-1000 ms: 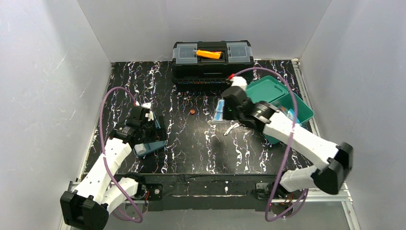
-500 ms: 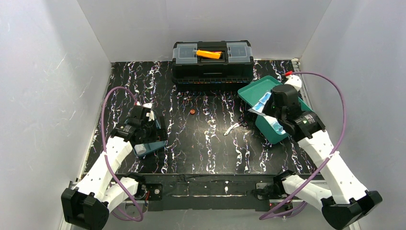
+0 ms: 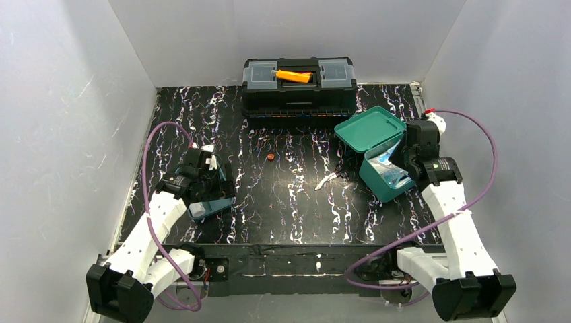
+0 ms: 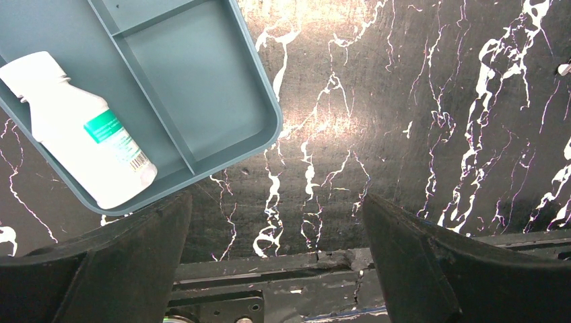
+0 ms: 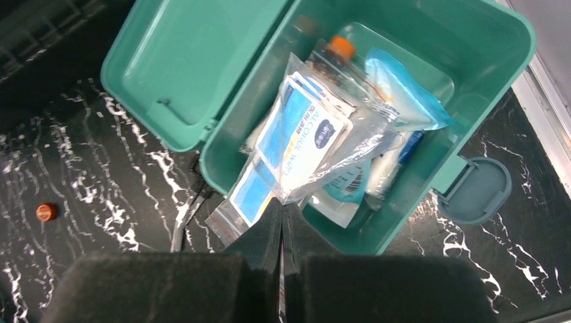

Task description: Organize the medicine kit

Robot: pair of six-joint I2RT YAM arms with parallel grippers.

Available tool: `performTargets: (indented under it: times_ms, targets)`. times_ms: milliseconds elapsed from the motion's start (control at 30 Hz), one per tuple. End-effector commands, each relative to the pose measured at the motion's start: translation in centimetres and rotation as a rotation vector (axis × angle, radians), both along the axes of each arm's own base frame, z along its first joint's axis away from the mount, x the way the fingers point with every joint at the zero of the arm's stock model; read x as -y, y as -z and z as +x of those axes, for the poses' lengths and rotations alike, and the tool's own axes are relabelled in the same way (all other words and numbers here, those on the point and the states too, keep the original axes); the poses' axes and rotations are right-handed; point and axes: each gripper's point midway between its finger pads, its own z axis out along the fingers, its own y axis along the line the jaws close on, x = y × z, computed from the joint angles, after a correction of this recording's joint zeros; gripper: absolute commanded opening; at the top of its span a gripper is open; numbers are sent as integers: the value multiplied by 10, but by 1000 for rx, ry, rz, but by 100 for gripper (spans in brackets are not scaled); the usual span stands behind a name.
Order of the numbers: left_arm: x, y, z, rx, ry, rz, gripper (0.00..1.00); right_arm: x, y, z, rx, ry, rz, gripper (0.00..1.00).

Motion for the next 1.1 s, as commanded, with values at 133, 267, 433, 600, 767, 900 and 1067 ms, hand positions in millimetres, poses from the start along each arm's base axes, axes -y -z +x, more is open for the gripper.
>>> performTargets:
  times_ms: [133,267,433,600,767,900,1067]
  targets:
    - [2,-8,1,9,15,-5,98,18,31,24,-18,24,56,1]
    - [2,-8,1,13,14,-6,98,31,47,37,-39,56,93,1]
    - [2,-8,0,12,15,-6,98,29,73,49,-84,53,167,1]
    - [2,-9,0,17,15,-7,99,25,113,46,-173,70,208,1]
    - [2,-9,0,16,14,-7,100,29,146,30,-294,112,201,1]
    - [2,-9,0,17,16,-7,100,34,149,23,-335,137,175,1]
    - [2,-10,1,21,16,-8,99,39,123,24,-277,150,154,15]
